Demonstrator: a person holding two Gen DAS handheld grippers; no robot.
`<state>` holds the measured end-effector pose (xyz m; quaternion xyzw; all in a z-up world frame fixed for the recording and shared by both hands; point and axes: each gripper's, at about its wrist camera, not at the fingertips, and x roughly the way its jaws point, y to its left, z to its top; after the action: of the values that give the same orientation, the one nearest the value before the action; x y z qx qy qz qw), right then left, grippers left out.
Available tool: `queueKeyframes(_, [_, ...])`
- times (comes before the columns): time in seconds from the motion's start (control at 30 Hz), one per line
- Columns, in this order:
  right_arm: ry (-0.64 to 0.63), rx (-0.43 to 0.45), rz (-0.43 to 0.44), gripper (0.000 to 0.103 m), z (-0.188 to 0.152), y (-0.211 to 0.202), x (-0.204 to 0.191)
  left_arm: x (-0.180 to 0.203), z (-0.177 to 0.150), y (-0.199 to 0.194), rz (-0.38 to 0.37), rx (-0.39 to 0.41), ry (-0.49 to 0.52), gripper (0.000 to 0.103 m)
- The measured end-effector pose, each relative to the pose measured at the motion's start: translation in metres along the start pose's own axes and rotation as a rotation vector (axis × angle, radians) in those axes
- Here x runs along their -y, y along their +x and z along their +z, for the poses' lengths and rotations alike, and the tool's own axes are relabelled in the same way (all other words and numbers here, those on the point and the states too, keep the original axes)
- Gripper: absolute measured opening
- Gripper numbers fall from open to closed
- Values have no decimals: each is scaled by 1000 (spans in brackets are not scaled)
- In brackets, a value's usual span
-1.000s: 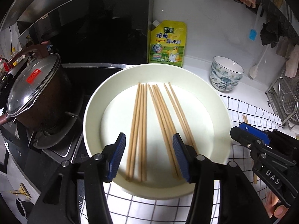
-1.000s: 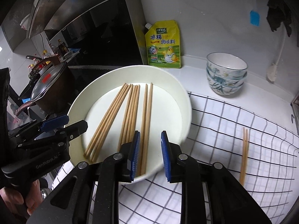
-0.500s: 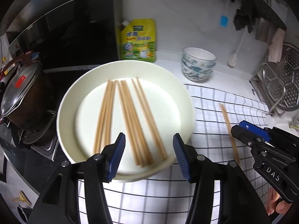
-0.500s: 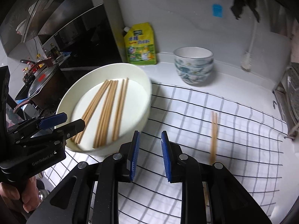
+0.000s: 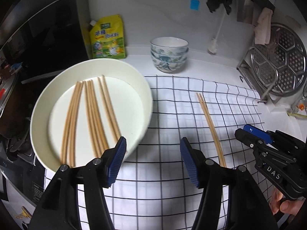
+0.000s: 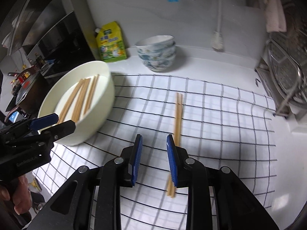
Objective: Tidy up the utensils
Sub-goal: 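Move both open tools back over the last two chopsticks on the mat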
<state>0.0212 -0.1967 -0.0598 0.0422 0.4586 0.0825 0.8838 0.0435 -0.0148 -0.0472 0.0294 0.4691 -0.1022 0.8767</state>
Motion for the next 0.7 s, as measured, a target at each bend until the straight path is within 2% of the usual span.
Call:
queueKeyframes(0.33, [38, -28, -47, 26, -25, 12, 33, 24, -9, 19, -12, -42, 28, 58])
queueKeyframes(0.7, [32, -60, -44, 27, -43, 33, 42, 42, -16, 34, -22, -68, 44, 60])
